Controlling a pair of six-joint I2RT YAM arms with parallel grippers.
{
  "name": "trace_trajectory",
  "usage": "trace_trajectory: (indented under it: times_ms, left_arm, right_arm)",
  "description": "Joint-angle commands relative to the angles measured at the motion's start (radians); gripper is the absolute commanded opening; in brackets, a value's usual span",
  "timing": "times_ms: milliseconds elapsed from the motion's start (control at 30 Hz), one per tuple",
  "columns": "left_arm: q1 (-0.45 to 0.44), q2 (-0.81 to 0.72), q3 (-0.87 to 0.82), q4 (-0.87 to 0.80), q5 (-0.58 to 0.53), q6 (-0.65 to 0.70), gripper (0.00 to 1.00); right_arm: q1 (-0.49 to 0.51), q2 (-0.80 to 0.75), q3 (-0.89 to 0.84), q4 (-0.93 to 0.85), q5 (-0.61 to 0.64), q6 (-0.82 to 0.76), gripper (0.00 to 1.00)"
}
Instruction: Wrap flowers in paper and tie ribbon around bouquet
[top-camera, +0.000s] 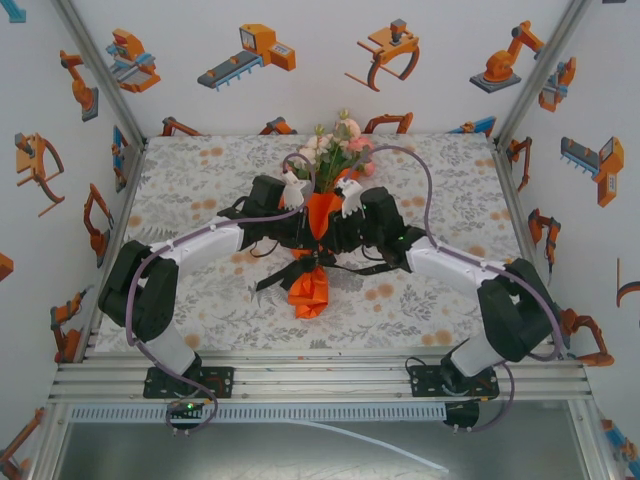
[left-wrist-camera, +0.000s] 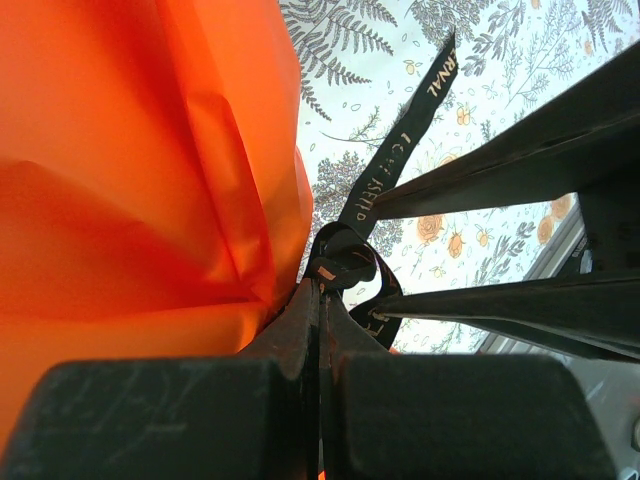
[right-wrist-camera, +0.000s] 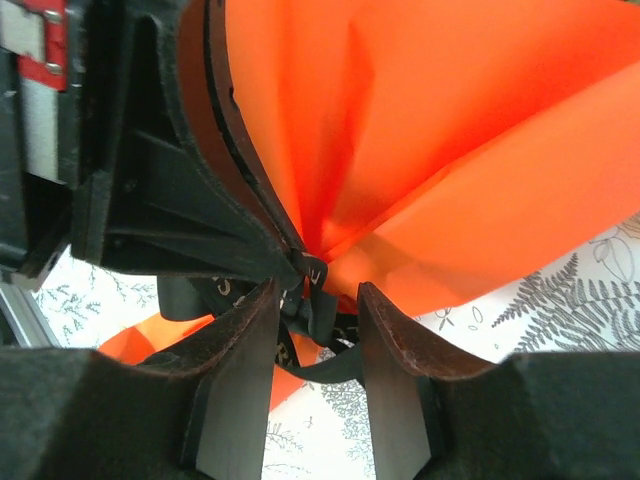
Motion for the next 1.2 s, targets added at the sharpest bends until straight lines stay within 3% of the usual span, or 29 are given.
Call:
trace_trajectory:
  times_ms: [0,167,233,267,367,533,700,900,1000,1100,1167]
  left_arm:
    - [-0.005,-0.027,0.007,0.000,0.012,0.009,0.00]
    - [-0.006,-0.029,0.005,0.001,0.014,0.010,0.00]
    - [-0.005,-0.037,0.002,0.001,0.006,0.010,0.00]
    - [-0.007,-0.049,-0.002,0.004,-0.006,0.007,0.04]
    - [-0.007,-0.119,-0.055,0.054,-0.072,-0.014,0.31]
    - [-0.019,-0.350,-0.232,0.165,-0.227,-0.125,0.56]
    - [-0.076,-0.486,-0.305,0.115,-0.368,-0.145,0.59]
    - [-0.094,-0.404,-0.258,0.060,-0.454,-0.145,0.62]
    - [-0.094,-0.347,-0.248,0.093,-0.417,-0.132,0.61]
    - [-0.095,-0.297,-0.245,0.134,-0.352,-0.131,0.54]
    - [-0.093,-0.272,-0.248,0.125,-0.379,-0.141,0.50]
  right_arm:
    - [0.001,0.034,0.033,0.020,-0.064,-0.031,0.32]
    - [-0.001,0.024,0.011,0.063,-0.063,-0.016,0.05]
    - [-0.001,0.006,-0.003,0.085,-0.052,-0.008,0.00]
    - [-0.001,-0.005,-0.011,0.095,-0.040,0.000,0.00]
    - [-0.001,-0.032,-0.032,0.100,0.006,0.015,0.00]
    - [-0.003,-0.091,-0.070,0.113,0.064,0.071,0.00]
    - [-0.002,-0.117,-0.083,0.157,0.051,0.163,0.00]
    - [-0.002,-0.136,-0.062,0.193,0.039,0.255,0.00]
    - [0.000,-0.157,-0.054,0.191,0.028,0.264,0.00]
    - [0.001,-0.175,-0.053,0.188,0.013,0.267,0.00]
    - [0.000,-0.189,-0.053,0.179,0.022,0.265,0.00]
